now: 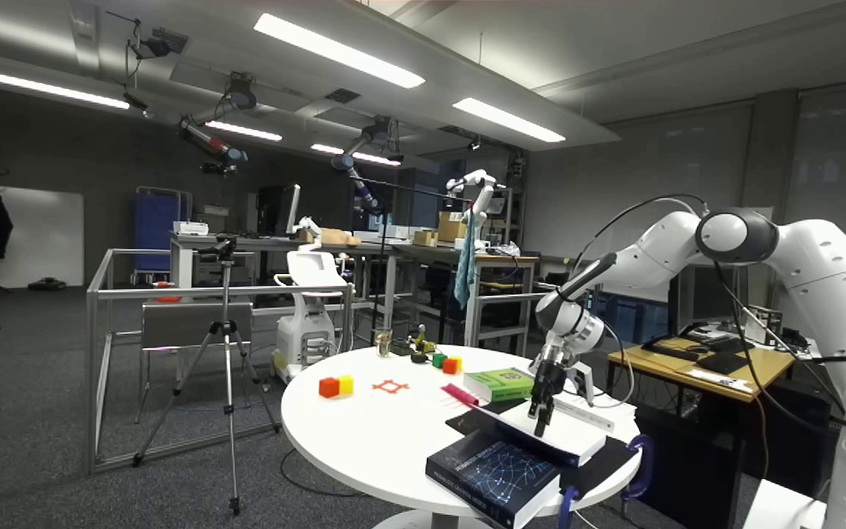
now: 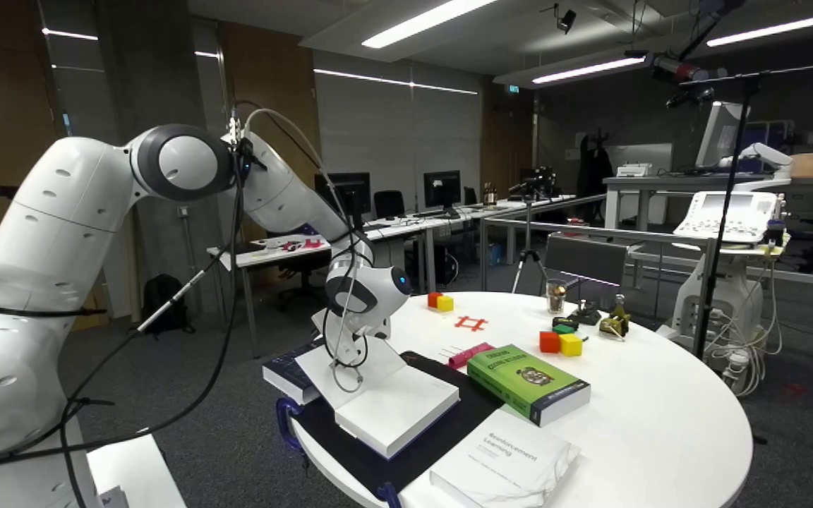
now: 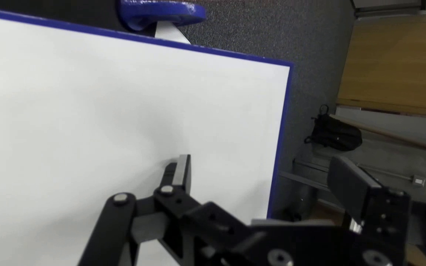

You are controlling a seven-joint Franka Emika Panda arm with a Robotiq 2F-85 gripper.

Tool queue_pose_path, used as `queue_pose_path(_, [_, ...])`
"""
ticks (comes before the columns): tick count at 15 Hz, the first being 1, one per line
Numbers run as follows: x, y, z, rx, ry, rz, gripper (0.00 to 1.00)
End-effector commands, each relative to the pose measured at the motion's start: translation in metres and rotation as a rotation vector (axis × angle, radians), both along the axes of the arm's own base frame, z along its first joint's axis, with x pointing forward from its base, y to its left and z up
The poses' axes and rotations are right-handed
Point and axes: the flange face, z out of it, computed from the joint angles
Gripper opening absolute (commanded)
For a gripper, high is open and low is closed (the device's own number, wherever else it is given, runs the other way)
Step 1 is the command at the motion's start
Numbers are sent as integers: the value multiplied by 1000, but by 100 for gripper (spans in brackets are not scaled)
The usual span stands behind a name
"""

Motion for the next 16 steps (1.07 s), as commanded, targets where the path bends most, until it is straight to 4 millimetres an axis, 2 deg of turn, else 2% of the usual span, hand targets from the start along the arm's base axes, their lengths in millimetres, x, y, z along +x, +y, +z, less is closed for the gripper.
queue_pose_path(1, [-8, 6, -8, -27, 24, 28, 100])
queue_pose_path(8, [-10, 17, -37, -64, 48, 57, 100])
queue_pose_path(12, [-8, 20, -34, -65, 37, 63, 100])
queue_pose_path(16, [-8, 21, -22, -65, 14, 74, 100])
